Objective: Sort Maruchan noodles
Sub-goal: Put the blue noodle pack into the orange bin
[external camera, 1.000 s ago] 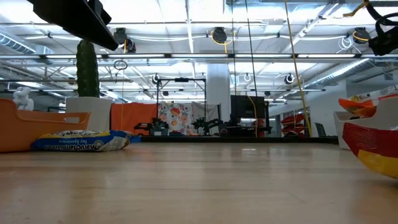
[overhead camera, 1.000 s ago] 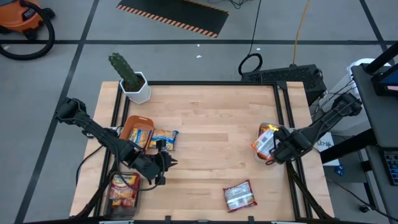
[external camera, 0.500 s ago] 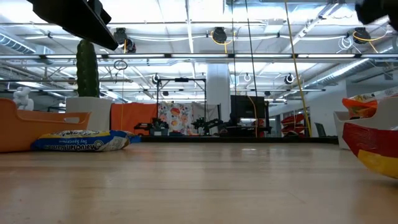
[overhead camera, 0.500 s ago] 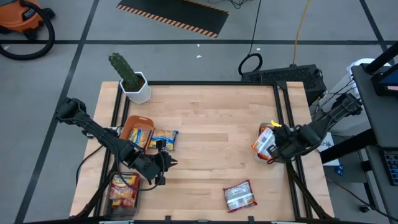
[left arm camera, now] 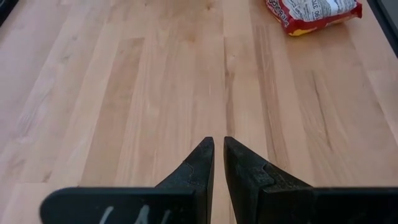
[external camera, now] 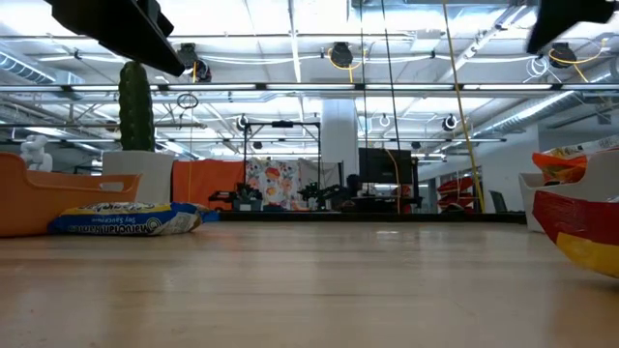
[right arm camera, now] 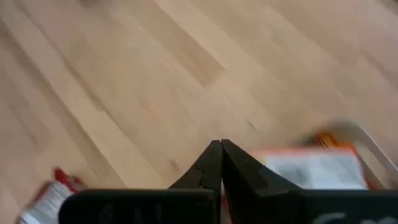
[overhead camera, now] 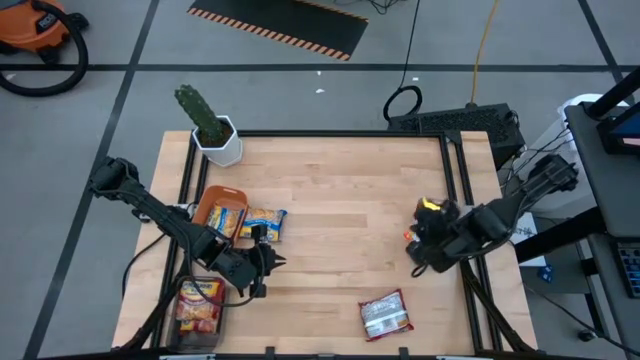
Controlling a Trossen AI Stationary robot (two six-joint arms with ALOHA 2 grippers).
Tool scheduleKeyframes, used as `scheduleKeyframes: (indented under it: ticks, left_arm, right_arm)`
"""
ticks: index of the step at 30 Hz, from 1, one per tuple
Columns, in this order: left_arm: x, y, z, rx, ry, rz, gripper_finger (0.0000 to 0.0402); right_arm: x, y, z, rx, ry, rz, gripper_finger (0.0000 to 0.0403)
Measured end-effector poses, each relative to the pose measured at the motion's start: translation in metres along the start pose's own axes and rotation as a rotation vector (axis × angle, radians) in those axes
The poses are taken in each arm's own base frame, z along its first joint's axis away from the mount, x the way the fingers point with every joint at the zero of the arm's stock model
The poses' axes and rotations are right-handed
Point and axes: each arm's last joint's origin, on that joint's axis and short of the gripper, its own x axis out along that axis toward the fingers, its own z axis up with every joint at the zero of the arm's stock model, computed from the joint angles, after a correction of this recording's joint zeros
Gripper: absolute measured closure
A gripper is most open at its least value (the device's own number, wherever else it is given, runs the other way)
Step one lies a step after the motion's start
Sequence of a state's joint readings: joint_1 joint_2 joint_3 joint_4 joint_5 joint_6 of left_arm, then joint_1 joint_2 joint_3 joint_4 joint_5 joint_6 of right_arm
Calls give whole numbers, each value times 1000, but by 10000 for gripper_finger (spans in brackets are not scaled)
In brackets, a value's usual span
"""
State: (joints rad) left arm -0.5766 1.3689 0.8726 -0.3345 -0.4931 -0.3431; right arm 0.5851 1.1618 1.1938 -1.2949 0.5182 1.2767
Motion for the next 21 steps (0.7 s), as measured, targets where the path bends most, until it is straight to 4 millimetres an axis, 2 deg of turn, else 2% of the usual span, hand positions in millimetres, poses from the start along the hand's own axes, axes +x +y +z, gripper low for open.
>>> scheduleKeyframes:
  ticks: [7, 12, 15, 21]
  left_arm:
    - [0, -1, 4, -7, -36, -13, 360]
    - [5, 9, 5, -47, -17, 29, 360]
    - [9, 17, 5, -28, 4, 61, 360]
    - [27, 22, -2, 169, 107, 31, 360]
  right_arm:
    - [13, 44, 12, -123, -251, 133, 401]
    - [20, 74, 19, -216, -364, 231, 401]
    - [21, 84, 22, -262, -409, 263, 401]
    - [16, 87, 31, -302, -460, 325, 401]
